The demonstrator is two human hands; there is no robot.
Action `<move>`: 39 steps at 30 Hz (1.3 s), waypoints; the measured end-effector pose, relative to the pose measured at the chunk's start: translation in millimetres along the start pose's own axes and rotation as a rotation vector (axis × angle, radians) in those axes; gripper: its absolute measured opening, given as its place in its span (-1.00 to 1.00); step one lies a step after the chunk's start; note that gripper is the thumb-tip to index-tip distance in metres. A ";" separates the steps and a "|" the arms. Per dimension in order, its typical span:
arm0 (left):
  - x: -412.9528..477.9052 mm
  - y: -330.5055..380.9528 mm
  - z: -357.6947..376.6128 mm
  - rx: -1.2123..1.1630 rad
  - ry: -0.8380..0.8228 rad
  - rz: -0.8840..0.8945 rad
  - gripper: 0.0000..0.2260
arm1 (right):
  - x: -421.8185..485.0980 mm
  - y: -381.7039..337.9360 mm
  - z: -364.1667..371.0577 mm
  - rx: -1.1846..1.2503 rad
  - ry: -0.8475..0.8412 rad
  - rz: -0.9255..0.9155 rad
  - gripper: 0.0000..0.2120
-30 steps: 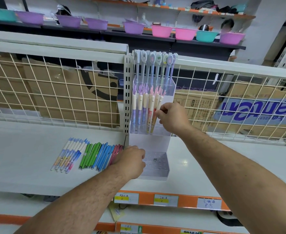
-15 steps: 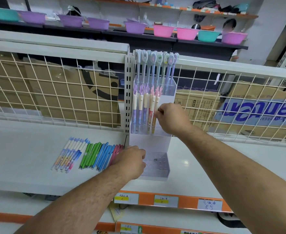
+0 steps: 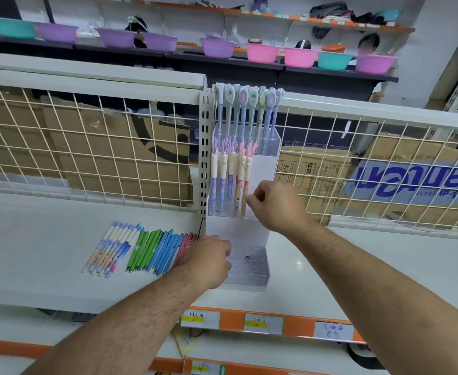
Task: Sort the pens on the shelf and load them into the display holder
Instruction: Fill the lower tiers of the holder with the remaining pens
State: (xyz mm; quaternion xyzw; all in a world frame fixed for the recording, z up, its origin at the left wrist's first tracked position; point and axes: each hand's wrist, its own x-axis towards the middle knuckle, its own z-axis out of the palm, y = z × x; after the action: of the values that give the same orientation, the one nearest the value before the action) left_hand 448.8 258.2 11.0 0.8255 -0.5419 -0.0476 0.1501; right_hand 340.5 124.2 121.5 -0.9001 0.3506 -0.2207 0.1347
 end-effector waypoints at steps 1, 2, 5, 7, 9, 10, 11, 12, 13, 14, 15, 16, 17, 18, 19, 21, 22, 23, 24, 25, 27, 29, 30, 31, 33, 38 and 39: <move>-0.6 0.1 0.1 -0.004 0.002 -0.008 -0.79 | -3.5 1.7 1.8 -0.002 -0.006 -0.001 -0.76; -1.3 0.3 0.0 -0.010 0.003 -0.015 -0.79 | -7.4 3.4 3.8 -0.001 -0.013 -0.007 -0.77; -4.1 1.2 0.1 -0.059 0.032 -0.044 -0.77 | -20.9 7.1 9.0 0.034 -0.034 -0.029 -0.81; -8.4 2.5 0.5 -0.112 0.085 -0.080 -0.75 | -31.0 9.7 14.3 0.059 -0.050 -0.045 -0.84; -14.4 2.3 1.0 -0.129 0.145 -0.112 -0.74 | -41.2 12.2 22.5 0.061 -0.077 -0.076 -0.87; -17.5 1.5 0.9 -0.130 0.167 -0.126 -0.74 | -45.8 13.4 27.6 0.059 -0.097 -0.095 -0.88; -20.6 0.3 0.1 -0.133 0.183 -0.139 -0.74 | -49.9 14.4 33.1 0.055 -0.116 -0.116 -0.88; -23.4 -1.3 -1.1 -0.136 0.190 -0.150 -0.73 | -53.7 14.9 38.4 0.048 -0.132 -0.135 -0.88; -26.1 -3.4 -2.3 -0.136 0.192 -0.160 -0.72 | -56.7 14.9 43.5 0.040 -0.142 -0.148 -0.86; -28.6 -5.8 -3.5 -0.133 0.188 -0.168 -0.71 | -59.2 14.3 48.2 0.035 -0.149 -0.154 -0.84; -31.3 -8.4 -4.6 -0.127 0.181 -0.174 -0.71 | -61.6 13.4 52.4 0.033 -0.154 -0.158 -0.81; -33.6 -11.1 -5.5 -0.118 0.173 -0.179 -0.71 | -64.2 11.7 55.9 0.034 -0.160 -0.160 -0.80; -35.5 -14.1 -6.2 -0.110 0.167 -0.180 -0.71 | -66.5 9.4 58.8 0.032 -0.164 -0.164 -0.78; -36.8 -17.4 -7.0 -0.106 0.164 -0.176 -0.71 | -68.3 6.4 61.4 0.028 -0.165 -0.168 -0.77; -37.7 -20.8 -8.0 -0.105 0.167 -0.166 -0.72 | -69.3 3.0 63.6 0.026 -0.164 -0.170 -0.76; -38.9 -28.4 -10.8 -0.105 0.187 -0.139 -0.74 | -69.5 -4.8 68.9 0.033 -0.159 -0.168 -0.75; -39.9 -33.0 -12.6 -0.106 0.197 -0.126 -0.77 | -69.5 -9.5 72.1 0.036 -0.158 -0.165 -0.74; -41.4 -38.4 -14.3 -0.107 0.205 -0.116 -0.80 | -69.7 -15.1 75.6 0.035 -0.159 -0.161 -0.75; -43.5 -44.7 -15.9 -0.102 0.213 -0.108 -0.83 | -70.1 -22.1 79.7 0.031 -0.161 -0.158 -0.75; -46.4 -52.3 -17.9 -0.093 0.218 -0.101 -0.85 | -70.6 -30.3 84.7 0.025 -0.162 -0.154 -0.76; -53.2 -70.6 -23.1 -0.079 0.211 -0.095 -0.88 | -72.0 -50.6 96.1 0.024 -0.157 -0.151 -0.79; -59.4 -93.2 -29.9 -0.091 0.196 -0.098 -0.87 | -73.4 -73.8 108.5 0.036 -0.139 -0.156 -0.84; -62.0 -105.7 -33.6 -0.098 0.189 -0.099 -0.84 | -74.0 -85.6 115.5 0.040 -0.131 -0.161 -0.85; -64.7 -118.5 -37.3 -0.102 0.180 -0.101 -0.82 | -74.8 -97.2 123.0 0.039 -0.127 -0.165 -0.85; -70.6 -143.9 -44.1 -0.098 0.155 -0.108 -0.79 | -76.7 -118.5 138.6 0.042 -0.126 -0.161 -0.84; -88.2 -206.9 -54.8 -0.066 0.119 -0.154 -0.82 | -85.6 -163.8 180.2 0.085 -0.133 -0.150 -0.87; -90.9 -218.7 -57.0 -0.058 0.118 -0.168 -0.85 | -88.0 -169.9 188.0 0.084 -0.140 -0.134 -0.89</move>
State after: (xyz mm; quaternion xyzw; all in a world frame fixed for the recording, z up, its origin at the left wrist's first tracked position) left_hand 617.9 432.4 -7.9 0.8648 -0.4592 -0.0271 0.2013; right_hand 472.2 323.5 -0.5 -0.9283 0.2698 -0.1804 0.1812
